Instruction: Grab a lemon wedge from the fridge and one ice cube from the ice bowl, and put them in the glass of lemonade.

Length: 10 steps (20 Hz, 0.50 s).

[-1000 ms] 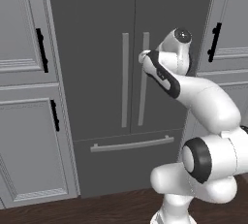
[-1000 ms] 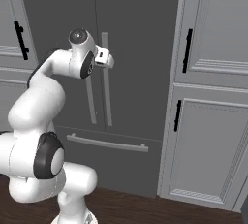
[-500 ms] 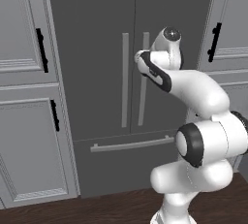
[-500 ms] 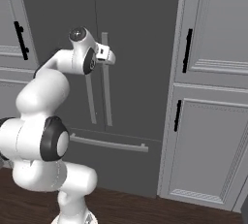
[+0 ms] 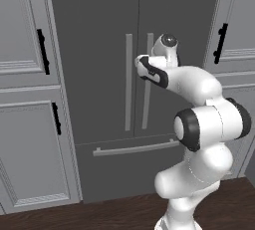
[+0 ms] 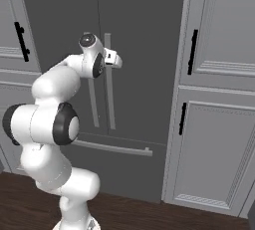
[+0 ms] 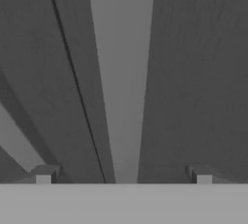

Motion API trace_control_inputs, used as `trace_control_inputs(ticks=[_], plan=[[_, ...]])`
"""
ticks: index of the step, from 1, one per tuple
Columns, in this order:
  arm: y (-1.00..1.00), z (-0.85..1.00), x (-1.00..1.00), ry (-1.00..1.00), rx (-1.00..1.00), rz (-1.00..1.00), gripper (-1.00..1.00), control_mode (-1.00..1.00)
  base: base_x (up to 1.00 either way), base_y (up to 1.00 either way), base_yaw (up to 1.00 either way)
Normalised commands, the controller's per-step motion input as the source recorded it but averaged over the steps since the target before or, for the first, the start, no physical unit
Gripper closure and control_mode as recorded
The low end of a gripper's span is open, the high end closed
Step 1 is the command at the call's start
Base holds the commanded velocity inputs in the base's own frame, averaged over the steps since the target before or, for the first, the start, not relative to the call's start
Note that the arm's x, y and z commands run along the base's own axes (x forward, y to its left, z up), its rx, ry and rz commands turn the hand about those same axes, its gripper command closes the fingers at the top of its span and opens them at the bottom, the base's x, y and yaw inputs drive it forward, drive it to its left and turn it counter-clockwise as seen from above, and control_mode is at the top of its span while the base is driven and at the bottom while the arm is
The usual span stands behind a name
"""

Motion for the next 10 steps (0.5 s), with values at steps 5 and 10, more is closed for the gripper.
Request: trace_control_inputs(ticks=[5, 10], plan=[[0.0, -0.23, 0.55, 0.0, 0.0, 0.0, -1.0, -1.0, 0.0, 0.0, 0.0], [0.0, -0.28, 0.61, 0.0, 0.0, 0.0, -1.0, -1.0, 0.0, 0.0, 0.0]])
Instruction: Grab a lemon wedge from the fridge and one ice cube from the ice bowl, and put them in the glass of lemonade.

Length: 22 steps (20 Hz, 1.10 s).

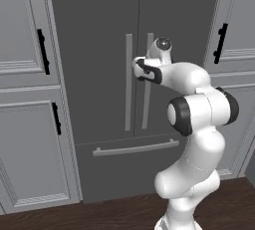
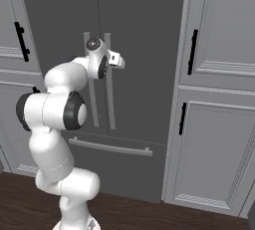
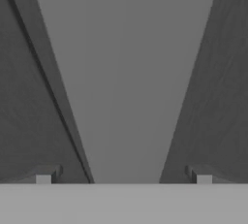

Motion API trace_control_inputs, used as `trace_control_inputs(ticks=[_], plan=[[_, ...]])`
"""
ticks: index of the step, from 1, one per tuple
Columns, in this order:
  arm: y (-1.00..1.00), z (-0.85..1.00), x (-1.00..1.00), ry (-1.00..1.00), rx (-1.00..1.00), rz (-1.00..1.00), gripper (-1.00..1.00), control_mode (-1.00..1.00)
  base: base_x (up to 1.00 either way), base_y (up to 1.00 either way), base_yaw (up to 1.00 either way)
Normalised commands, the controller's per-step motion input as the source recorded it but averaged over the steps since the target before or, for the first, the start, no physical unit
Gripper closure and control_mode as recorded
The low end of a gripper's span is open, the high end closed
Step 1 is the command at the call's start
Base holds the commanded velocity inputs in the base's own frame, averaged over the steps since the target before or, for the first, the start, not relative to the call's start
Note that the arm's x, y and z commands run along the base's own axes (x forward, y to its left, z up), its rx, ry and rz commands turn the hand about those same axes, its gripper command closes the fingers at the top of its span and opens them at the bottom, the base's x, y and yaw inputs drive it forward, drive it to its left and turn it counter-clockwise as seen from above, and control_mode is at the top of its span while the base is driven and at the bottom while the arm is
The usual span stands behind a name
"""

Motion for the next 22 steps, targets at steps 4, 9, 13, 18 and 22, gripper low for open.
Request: trace_control_inputs(ticks=[4, 9, 13, 18, 22], plan=[[0.0, -0.19, 0.57, 0.0, 0.0, 0.0, -1.0, -1.0, 0.0, 0.0, 0.0], [0.0, -0.02, 0.37, 0.05, 0.0, 0.0, -1.0, -1.0, 0.0, 0.0, 0.0], [0.0, 0.0, 0.25, 0.0, 0.0, 0.0, 1.0, -1.0, 0.0, 0.0, 0.0], [0.0, 0.0, 0.26, 0.0, 0.0, 0.0, 1.0, -1.0, 0.0, 0.0, 0.0], [-0.05, 0.01, 0.06, 0.0, 0.0, 0.0, 1.0, -1.0, 0.0, 0.0, 0.0]])
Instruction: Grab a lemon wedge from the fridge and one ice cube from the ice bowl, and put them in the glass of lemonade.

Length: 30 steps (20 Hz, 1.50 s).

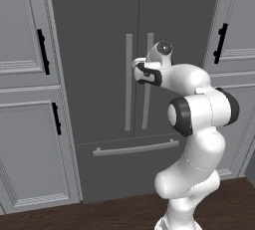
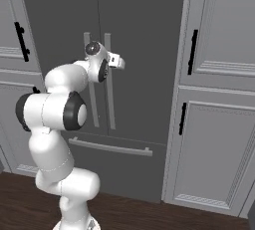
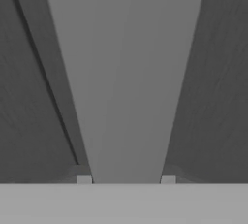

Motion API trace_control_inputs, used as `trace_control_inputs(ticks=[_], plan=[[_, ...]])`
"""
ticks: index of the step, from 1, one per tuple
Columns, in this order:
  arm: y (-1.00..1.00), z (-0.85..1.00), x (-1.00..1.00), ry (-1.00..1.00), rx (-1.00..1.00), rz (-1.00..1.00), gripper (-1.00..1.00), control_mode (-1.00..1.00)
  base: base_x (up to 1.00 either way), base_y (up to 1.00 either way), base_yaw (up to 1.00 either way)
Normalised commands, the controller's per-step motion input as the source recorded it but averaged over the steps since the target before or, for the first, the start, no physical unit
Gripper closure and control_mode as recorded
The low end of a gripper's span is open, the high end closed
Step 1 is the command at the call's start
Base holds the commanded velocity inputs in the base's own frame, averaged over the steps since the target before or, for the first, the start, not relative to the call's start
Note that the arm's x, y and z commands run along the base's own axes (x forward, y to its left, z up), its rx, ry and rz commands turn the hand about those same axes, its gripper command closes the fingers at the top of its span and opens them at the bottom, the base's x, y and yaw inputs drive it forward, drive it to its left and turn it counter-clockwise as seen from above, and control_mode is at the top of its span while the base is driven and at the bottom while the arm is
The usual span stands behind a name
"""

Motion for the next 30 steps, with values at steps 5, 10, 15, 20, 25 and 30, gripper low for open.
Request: trace_control_inputs(ticks=[5, 10, 15, 20, 25, 30], plan=[[-0.48, 0.05, 0.0, 0.0, 0.0, -0.01, 1.0, -1.0, 0.0, 0.0, 0.0], [-0.81, 0.07, 0.0, 0.0, 0.0, -0.07, 1.0, -1.0, 0.0, 0.0, 0.0], [-0.95, 0.02, -0.03, 0.0, 0.0, -0.09, 1.0, -1.0, 0.0, 0.0, 0.0], [-1.0, 0.01, -0.25, 0.0, 0.0, -0.1, 1.0, -1.0, 0.0, 0.0, 0.0], [-1.0, 0.06, -0.46, 0.0, 0.01, -0.09, 1.0, -1.0, 0.0, 0.0, 0.0], [-1.0, 0.16, -0.62, 0.01, 0.04, -0.1, 1.0, -1.0, 0.0, 0.0, 0.0]])
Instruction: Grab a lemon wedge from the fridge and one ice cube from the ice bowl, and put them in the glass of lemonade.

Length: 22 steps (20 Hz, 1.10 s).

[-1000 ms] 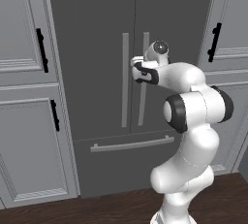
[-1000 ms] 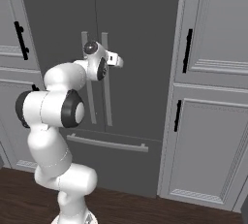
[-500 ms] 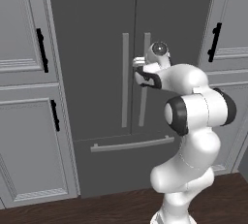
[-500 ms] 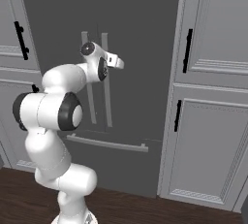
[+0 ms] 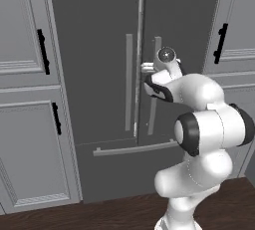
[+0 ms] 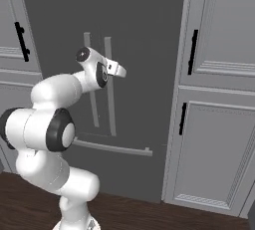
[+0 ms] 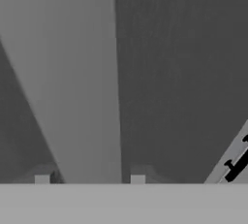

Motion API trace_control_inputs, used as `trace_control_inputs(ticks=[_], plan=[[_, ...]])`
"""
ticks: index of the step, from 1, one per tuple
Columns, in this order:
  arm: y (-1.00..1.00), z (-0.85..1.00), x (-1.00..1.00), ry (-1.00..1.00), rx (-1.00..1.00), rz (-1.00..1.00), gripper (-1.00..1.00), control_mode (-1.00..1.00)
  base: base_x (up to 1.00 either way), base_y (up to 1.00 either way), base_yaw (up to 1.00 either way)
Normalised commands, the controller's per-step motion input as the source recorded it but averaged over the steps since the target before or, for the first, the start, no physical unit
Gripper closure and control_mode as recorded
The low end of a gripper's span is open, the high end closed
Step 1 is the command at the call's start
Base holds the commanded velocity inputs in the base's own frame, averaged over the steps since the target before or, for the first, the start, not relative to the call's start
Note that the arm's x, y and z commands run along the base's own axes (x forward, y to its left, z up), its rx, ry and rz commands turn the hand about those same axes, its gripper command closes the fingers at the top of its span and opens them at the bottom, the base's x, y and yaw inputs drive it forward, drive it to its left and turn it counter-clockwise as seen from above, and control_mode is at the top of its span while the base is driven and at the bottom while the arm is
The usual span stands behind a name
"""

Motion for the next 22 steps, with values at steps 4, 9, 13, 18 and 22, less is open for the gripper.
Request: trace_control_inputs(ticks=[4, 9, 13, 18, 22], plan=[[-1.0, 0.2, -0.77, 0.03, 0.08, -0.07, 1.0, -1.0, 0.0, 0.0, 0.0], [-1.0, 0.21, -0.78, 0.12, 0.09, -0.09, 1.0, -1.0, 0.0, 0.0, 0.0], [-1.0, 0.05, -0.78, 0.09, 0.09, -0.1, 1.0, -1.0, 0.0, 0.0, 0.0], [-1.0, 0.0, -0.68, 0.03, 0.06, -0.08, 1.0, -1.0, 0.0, 0.0, 0.0], [-1.0, 0.0, -0.61, 0.02, 0.05, -0.08, 1.0, -1.0, 0.0, 0.0, 0.0]])
